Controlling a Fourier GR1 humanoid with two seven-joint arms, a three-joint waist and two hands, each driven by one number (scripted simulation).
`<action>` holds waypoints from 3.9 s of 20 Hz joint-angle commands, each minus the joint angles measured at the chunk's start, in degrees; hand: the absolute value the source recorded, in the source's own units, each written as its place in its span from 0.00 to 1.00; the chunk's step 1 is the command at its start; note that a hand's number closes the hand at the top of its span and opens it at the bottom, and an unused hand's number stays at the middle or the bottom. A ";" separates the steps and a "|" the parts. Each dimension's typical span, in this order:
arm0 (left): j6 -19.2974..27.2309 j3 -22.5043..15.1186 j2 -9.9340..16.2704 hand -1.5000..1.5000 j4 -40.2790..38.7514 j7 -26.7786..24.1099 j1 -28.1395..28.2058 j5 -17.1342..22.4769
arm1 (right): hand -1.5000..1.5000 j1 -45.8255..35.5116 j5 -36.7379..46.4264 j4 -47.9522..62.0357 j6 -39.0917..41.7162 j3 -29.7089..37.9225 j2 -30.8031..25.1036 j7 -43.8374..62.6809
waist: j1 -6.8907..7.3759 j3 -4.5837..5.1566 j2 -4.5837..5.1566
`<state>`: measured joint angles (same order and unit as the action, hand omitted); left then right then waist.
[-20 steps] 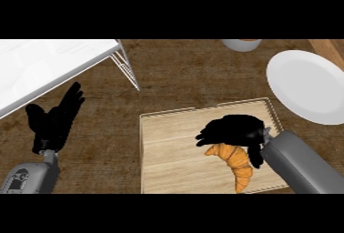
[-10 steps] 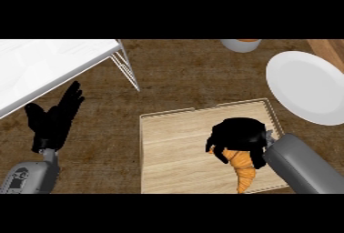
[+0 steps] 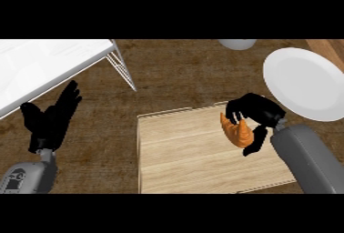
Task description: Pick the croissant from the tray and place it in the plate
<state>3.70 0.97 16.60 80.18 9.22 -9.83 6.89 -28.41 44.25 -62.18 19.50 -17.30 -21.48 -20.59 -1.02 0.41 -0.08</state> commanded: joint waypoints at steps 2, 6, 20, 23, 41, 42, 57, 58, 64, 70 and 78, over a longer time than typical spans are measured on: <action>0.05 -0.16 -0.15 0.50 -0.17 -0.09 -0.41 -0.21 | 1.00 -4.12 0.23 4.81 -12.29 12.91 5.52 22.87 | 0.53 -0.35 0.56; 0.04 -0.70 -0.71 0.50 -0.41 -0.83 -0.08 -0.55 | 1.00 -10.70 6.40 2.38 -27.43 17.43 6.74 35.76 | 1.75 -0.27 0.16; -0.55 -0.80 -1.51 0.50 -1.61 0.15 -1.82 -1.50 | 1.00 -20.86 21.50 13.79 -51.79 25.76 6.81 58.66 | 1.63 -0.41 0.29; -0.02 -0.98 -1.85 0.50 1.11 -1.39 2.01 -2.38 | 1.00 -21.07 18.89 18.72 -54.55 29.17 3.61 55.31 | 2.00 -0.43 0.30; -0.06 -0.59 -3.89 0.50 -0.20 1.23 -2.60 -3.11 | 0.00 -20.21 0.12 40.36 -42.11 43.56 -11.01 33.50 | 2.23 -0.54 0.70; 0.15 -0.79 -4.00 0.50 0.43 0.95 -0.74 -3.57 | 0.00 -16.33 -1.35 41.12 -44.61 44.25 -8.98 27.54 | 2.33 -0.57 0.68; 0.07 1.22 -3.13 0.50 1.48 2.42 -0.51 -3.57 | 0.00 -18.88 -16.19 29.11 -43.10 51.39 -6.65 2.00 | 0.71 -0.43 -0.21; -0.93 0.62 -3.45 0.50 0.05 -0.49 1.29 -3.97 | 0.00 -19.84 -18.09 29.88 -44.60 53.43 -6.40 2.93 | 1.10 -0.43 0.00; -1.67 1.92 -3.31 0.50 -0.66 -2.51 1.78 -3.19 | 0.00 -17.82 -28.70 31.65 -28.42 59.55 -9.51 6.56 | 0.78 -0.45 0.11; -3.46 1.90 -2.67 0.50 3.56 0.71 2.91 -3.23 | 0.00 -8.36 -32.20 23.73 -24.67 56.28 -8.66 5.57 | 1.01 -0.41 -0.02; -2.37 3.65 -3.39 0.50 -1.43 1.84 -3.68 -4.72 | 0.00 -6.54 -35.87 26.52 -24.73 55.60 -12.79 1.54 | 1.17 -0.42 0.20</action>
<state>1.13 3.50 13.02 81.81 10.01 -9.08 2.78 -35.64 9.42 -36.30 -4.46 39.51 -33.24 -18.36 0.13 -0.02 0.04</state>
